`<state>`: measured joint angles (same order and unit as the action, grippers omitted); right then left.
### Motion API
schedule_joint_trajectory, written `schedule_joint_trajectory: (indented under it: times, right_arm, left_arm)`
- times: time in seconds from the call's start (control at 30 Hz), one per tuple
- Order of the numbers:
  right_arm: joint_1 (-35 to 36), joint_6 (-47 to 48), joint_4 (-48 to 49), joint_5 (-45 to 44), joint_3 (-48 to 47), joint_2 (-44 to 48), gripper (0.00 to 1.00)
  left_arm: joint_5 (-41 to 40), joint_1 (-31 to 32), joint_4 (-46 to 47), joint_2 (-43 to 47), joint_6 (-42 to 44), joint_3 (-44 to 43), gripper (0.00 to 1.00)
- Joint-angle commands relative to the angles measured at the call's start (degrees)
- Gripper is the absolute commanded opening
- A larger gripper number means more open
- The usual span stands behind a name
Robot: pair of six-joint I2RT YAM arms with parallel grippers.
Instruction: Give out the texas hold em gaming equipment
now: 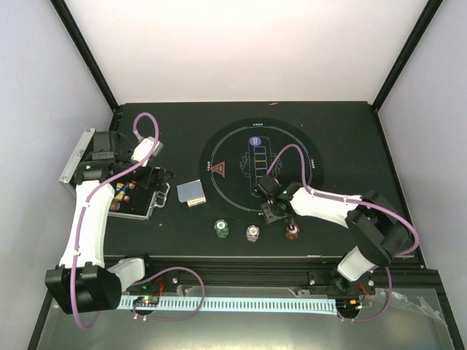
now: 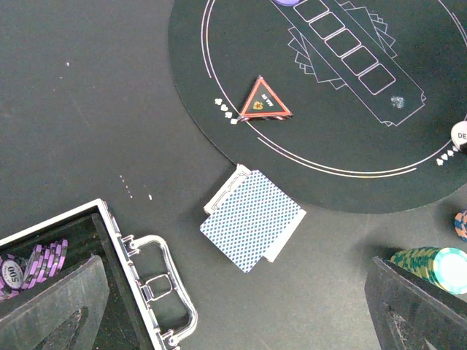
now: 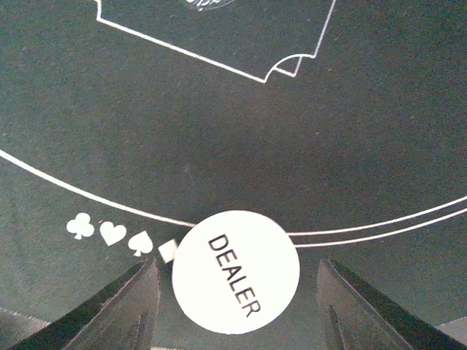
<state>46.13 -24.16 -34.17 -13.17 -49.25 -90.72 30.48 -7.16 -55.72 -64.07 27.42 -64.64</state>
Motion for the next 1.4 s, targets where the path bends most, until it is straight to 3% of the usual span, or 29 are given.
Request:
schedule_joint_trajectory:
  times: [0.0,0.17,0.5,0.7,1.07,1.27,1.37]
  right_arm:
    - [1.9,-1.5,-1.5,-1.7,0.4,1.4,0.61]
    - [2.8,-2.0,-0.9,-1.3,1.6,0.7,0.55]
    - [1.2,-4.9,-1.3,-5.2,1.8,-2.1,0.33]
    - [-3.1,-5.1,-2.1,-6.8,-0.5,-3.8,0.28]
    - [-14.7,-3.7,-0.8,-2.2,-2.8,-6.3,0.3]
    - [-17.1,-1.7,-1.7,-2.6,-5.1,-7.7,0.3]
    - [-14.7,-0.8,-4.7,-4.8,-8.1,-2.8,0.34]
  left_arm:
    - [1.6,-0.5,-1.2,0.6,0.1,-2.1,0.99]
    - [2.0,-0.4,-1.3,0.4,0.0,-2.3,0.99]
    - [1.2,-0.4,-1.3,0.5,0.3,-2.2,0.99]
    - [1.0,-0.5,-1.7,0.7,0.8,-2.3,0.99]
    - [0.5,-0.5,-2.6,1.2,1.9,-2.9,0.99]
    - [0.0,-0.6,-3.0,0.9,1.5,-3.2,0.99]
    - [-0.2,-0.6,-3.2,0.9,1.4,-3.5,0.99]
